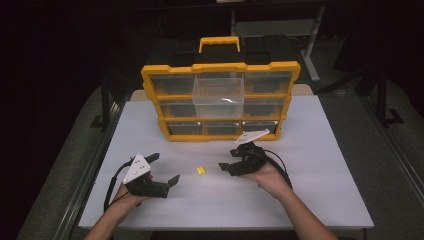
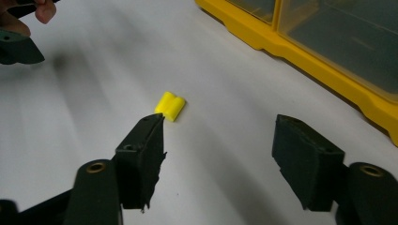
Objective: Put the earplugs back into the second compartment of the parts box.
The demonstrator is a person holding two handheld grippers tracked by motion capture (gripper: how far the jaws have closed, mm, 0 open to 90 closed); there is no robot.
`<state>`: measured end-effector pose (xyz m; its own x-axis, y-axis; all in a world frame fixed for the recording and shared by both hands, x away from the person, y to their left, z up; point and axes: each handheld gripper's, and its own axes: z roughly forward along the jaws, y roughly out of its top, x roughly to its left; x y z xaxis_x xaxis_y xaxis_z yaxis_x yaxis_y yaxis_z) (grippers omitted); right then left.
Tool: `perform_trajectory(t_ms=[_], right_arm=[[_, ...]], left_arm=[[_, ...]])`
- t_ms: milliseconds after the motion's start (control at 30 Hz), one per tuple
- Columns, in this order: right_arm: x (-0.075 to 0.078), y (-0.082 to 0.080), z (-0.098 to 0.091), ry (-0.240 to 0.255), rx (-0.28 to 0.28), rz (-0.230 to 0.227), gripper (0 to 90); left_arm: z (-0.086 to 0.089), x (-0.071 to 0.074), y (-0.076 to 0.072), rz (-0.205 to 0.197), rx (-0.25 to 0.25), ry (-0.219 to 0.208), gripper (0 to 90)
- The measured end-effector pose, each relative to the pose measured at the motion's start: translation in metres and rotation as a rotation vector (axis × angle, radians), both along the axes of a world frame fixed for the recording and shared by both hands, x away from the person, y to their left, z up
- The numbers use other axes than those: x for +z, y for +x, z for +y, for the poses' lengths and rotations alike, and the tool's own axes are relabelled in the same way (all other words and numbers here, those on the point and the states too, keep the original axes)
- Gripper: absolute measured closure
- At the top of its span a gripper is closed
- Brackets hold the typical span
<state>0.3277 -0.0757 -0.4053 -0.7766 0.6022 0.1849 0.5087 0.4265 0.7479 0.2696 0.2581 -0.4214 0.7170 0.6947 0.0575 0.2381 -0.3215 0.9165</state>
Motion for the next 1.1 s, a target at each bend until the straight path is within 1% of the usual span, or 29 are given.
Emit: perform_trajectory(t_ms=[167, 300, 367, 467, 500, 567, 900, 1100], right_arm=[[-0.003, 0.004, 0.008, 0.001, 0.01, 0.015, 46.5], [-0.005, 0.006, 0.016, -0.005, 0.03, 0.025, 49.6], [-0.006, 0.007, 0.02, -0.007, 0.037, 0.029, 51.6], [-0.007, 0.009, 0.025, -0.007, 0.048, 0.032, 52.1], [-0.008, 0.009, 0.028, -0.002, 0.045, 0.042, 52.1], [-0.01, 0.01, 0.031, -0.006, 0.053, 0.046, 52.4], [-0.017, 0.015, 0.048, -0.009, 0.076, 0.07, 56.8], [-0.022, 0.017, 0.057, -0.008, 0.076, 0.097, 58.5]], left_arm=[[-0.001, 0.0, 0.0, 0.001, -0.003, 0.002, 0.0], [0.0, 0.0, 0.0, 0.003, -0.003, 0.001, 0.0], [-0.001, 0.0, 0.0, 0.006, -0.004, -0.006, 0.0], [-0.001, 0.0, 0.0, 0.007, -0.005, -0.005, 0.0], [-0.001, 0.0, 0.0, 0.006, -0.005, -0.004, 0.0], [-0.001, 0.0, 0.0, 0.006, -0.007, -0.003, 0.0], [-0.001, -0.001, 0.0, 0.013, -0.014, -0.008, 0.0], [-0.002, -0.001, 0.0, 0.016, -0.02, -0.005, 0.0]])
